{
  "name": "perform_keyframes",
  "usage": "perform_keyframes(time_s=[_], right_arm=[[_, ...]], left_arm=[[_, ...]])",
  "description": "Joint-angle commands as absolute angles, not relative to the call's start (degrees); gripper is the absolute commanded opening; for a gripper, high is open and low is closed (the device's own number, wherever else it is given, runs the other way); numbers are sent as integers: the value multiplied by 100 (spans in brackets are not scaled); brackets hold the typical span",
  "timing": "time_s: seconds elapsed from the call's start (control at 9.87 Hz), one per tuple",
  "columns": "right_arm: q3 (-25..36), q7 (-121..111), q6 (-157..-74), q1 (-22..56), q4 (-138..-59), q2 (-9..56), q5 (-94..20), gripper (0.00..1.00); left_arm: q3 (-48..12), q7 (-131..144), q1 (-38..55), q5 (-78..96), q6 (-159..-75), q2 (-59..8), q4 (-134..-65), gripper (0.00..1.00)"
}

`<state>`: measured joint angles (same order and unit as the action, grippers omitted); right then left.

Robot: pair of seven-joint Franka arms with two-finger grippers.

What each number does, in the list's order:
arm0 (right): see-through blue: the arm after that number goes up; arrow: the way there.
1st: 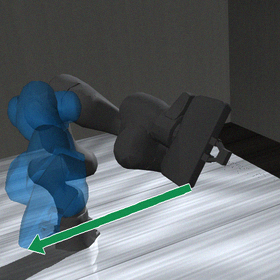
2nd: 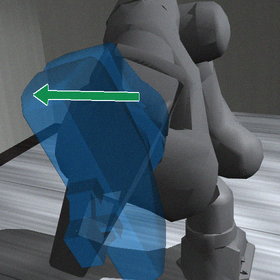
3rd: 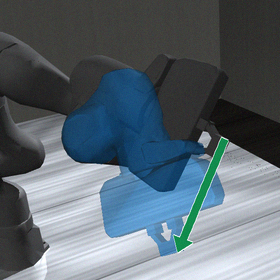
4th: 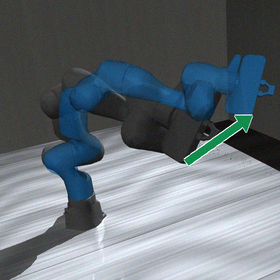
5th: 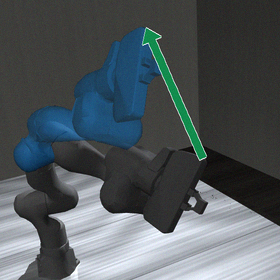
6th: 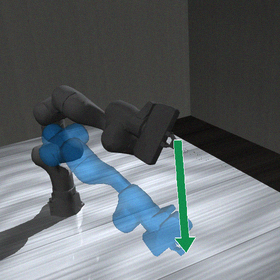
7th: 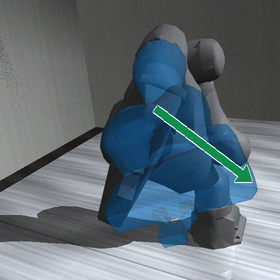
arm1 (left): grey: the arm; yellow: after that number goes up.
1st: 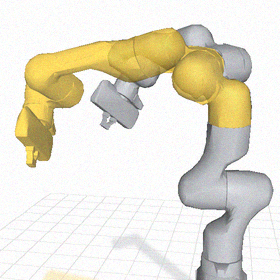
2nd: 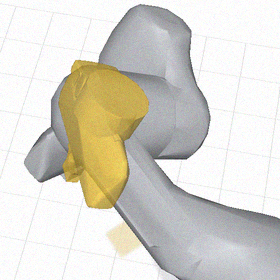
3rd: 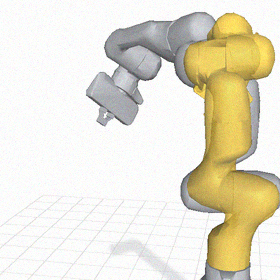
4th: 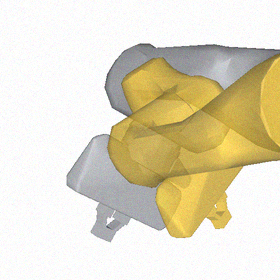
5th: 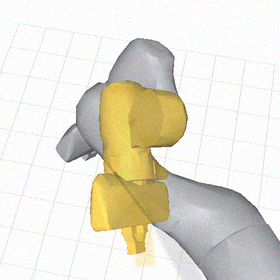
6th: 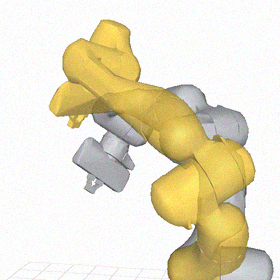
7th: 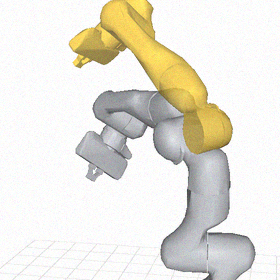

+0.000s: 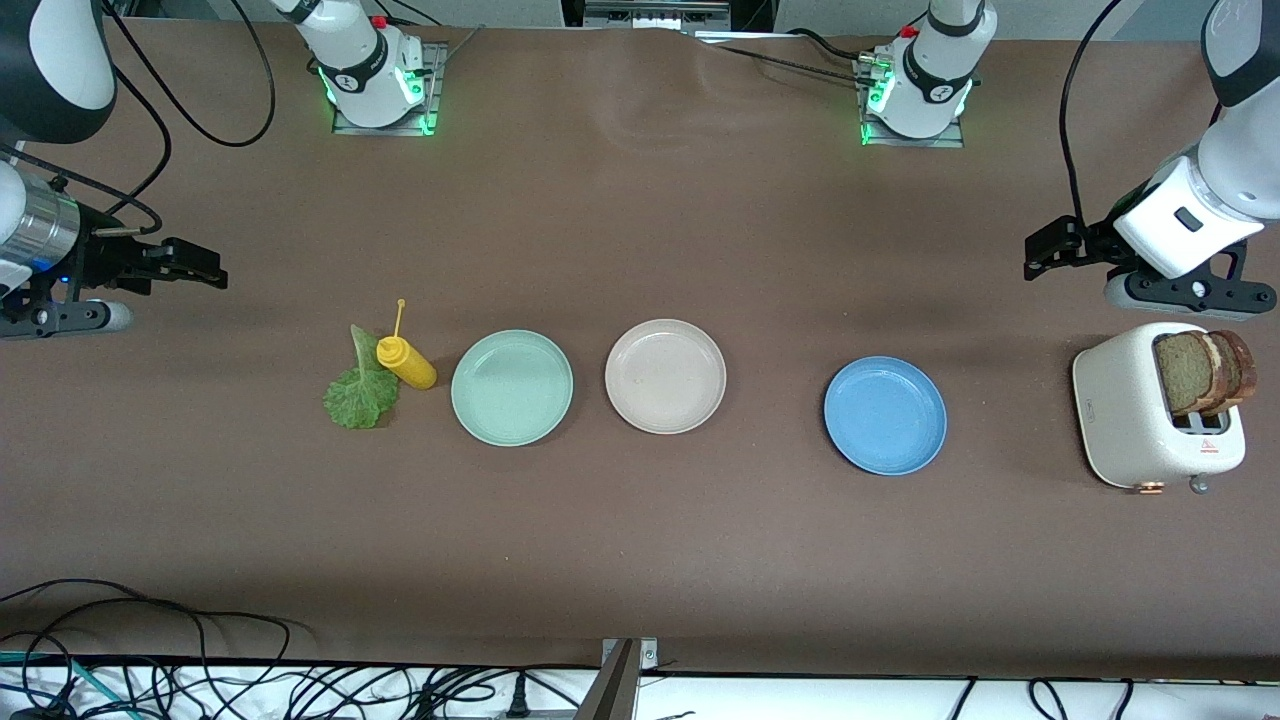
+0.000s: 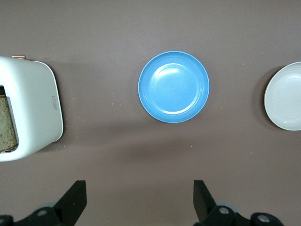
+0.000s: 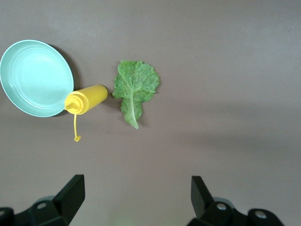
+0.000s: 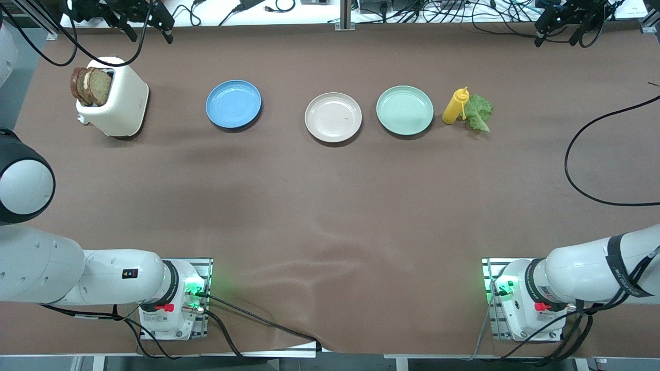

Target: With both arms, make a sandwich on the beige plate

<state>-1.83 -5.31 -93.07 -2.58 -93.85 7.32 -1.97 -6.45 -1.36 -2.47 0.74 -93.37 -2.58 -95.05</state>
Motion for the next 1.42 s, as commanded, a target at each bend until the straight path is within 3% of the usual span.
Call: perform_keyframes(time_s=[0.0, 1.32], right_arm=[[-158, -606, -9272, -290, -9360, 738, -299, 100], [-149, -729, -9264, -290, -9352, 747, -299, 100]], left_arm=[[-668, -193, -246, 9, -9237, -264, -9422, 100], [-668, -193, -220, 0, -9237, -264, -9387, 100]])
